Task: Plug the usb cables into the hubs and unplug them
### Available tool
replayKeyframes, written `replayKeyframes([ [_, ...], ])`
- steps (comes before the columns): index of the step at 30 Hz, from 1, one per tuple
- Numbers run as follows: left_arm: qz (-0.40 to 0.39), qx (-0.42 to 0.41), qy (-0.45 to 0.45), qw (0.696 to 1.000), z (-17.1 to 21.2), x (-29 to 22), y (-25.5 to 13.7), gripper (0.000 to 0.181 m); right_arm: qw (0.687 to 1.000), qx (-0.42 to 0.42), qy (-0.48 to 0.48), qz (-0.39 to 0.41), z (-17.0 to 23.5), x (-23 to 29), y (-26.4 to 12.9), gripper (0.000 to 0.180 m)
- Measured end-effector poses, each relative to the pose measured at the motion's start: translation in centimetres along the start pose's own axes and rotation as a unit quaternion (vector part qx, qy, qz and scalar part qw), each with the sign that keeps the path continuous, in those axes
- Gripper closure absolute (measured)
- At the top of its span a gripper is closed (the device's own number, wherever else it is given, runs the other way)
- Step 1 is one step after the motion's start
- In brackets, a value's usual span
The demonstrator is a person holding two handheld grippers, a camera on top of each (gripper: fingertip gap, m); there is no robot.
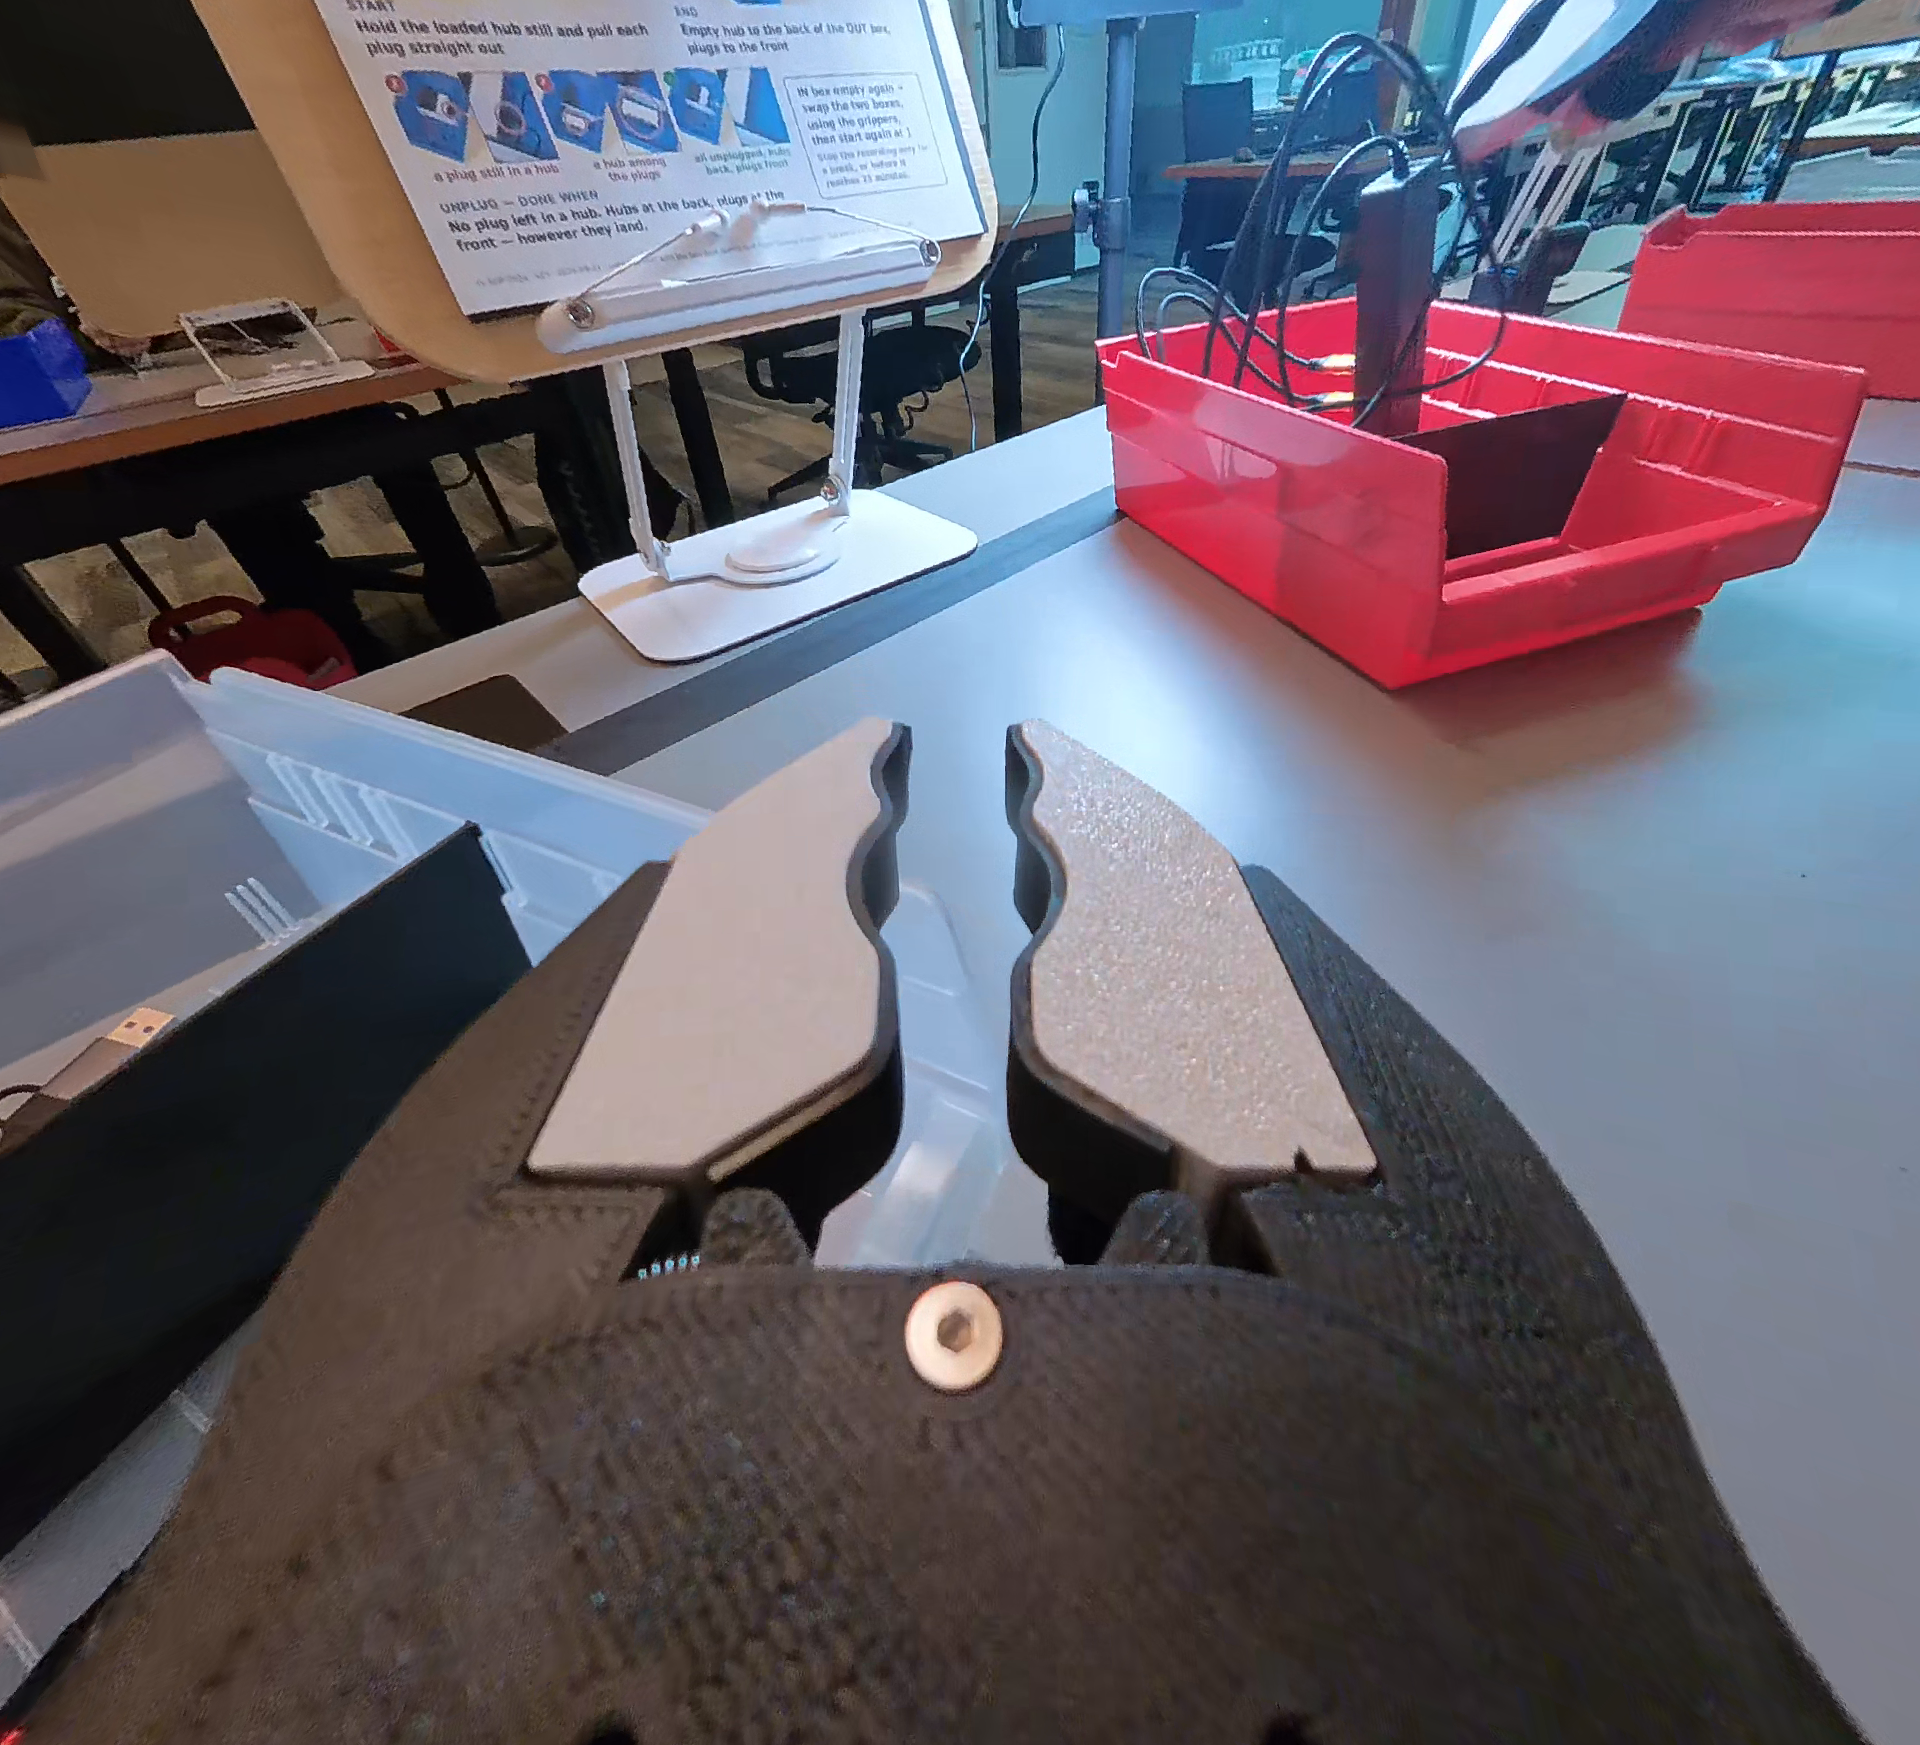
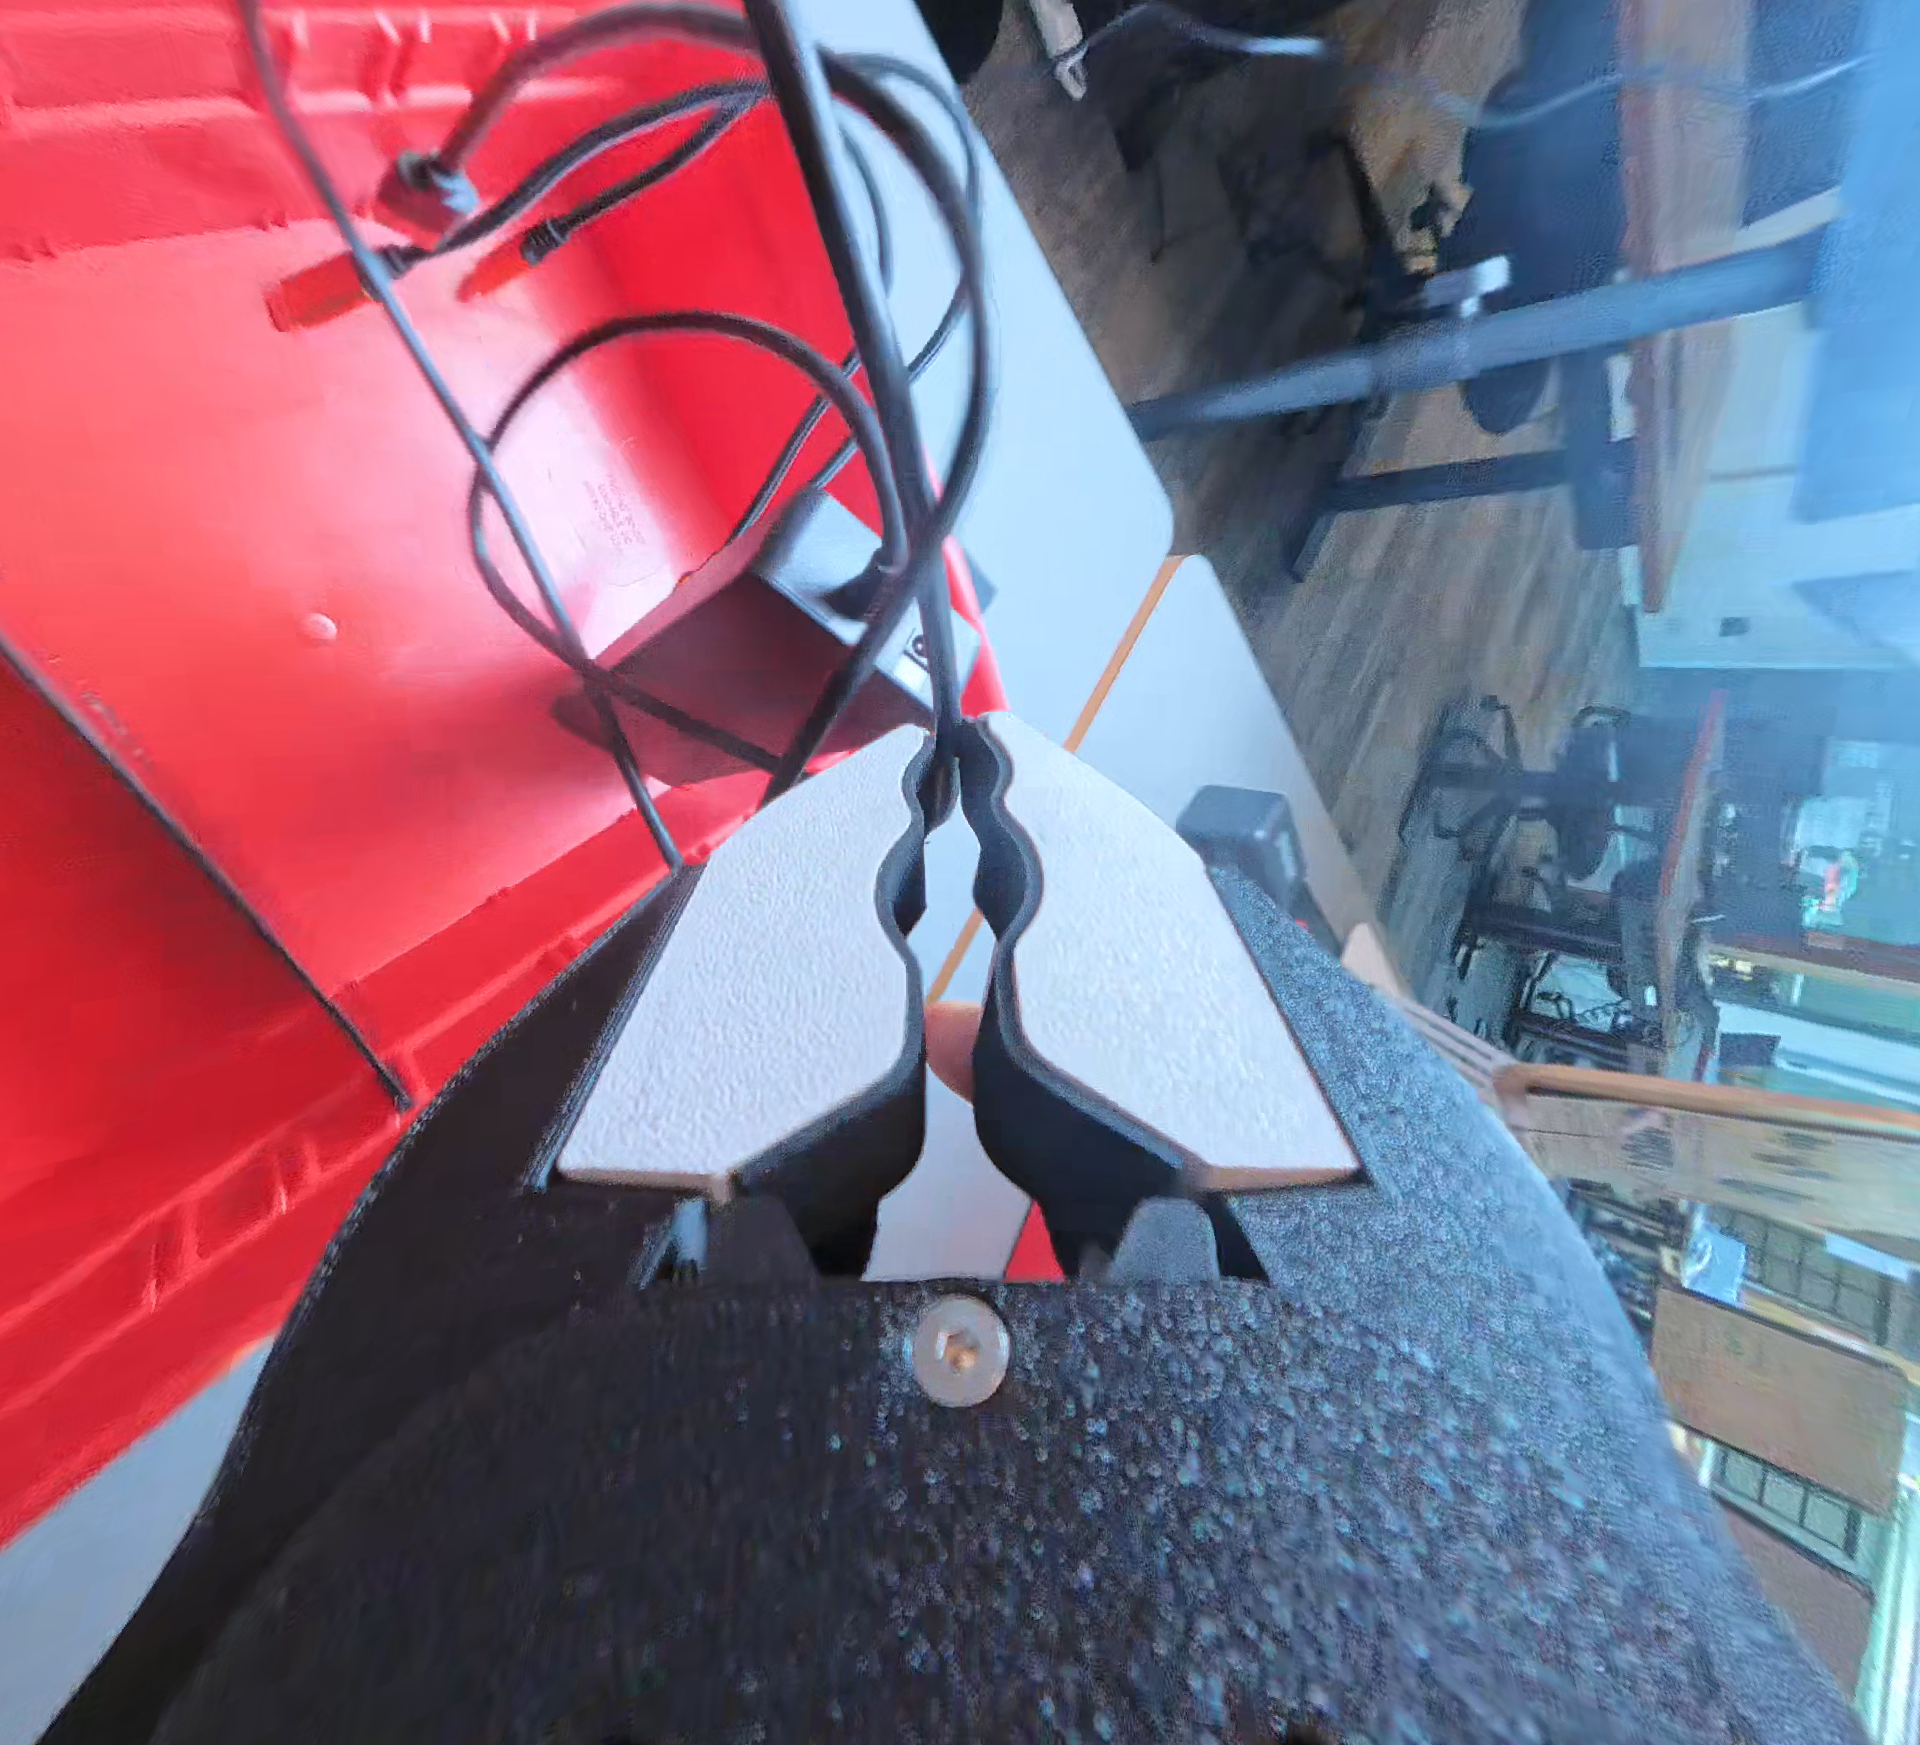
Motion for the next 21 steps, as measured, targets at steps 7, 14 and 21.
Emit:
replayKeyframes([
  [7,0.002,0.022,0.011,1.0,1.1,-0.1,0.5,0.161,0.992,0.06,-0.05,-0.094,0.6,6.5,5.8,0.175],
  [14,0.005,0.023,-0.016,1.0,1.0,0.5,0.2,0.15,0.98,-0.053,0.054,-0.185,0.7,6.6,0.4,0.12],
  [21,-0.015,0.017,-0.024,0.999,0.8,1.5,-0.2,0.149,0.942,-0.279,0.106,-0.155,-1.0,11.6,-11.3,0.118],
])
Point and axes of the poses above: each gripper's, where its closed fingertips meet, y out along the fingers, z out of its underside, x = y × z across the jaws, the point moved 1 cm from there along -y, back along the fingers, and after that the axes turned 5 degrees about x, right-handed, at the moved point
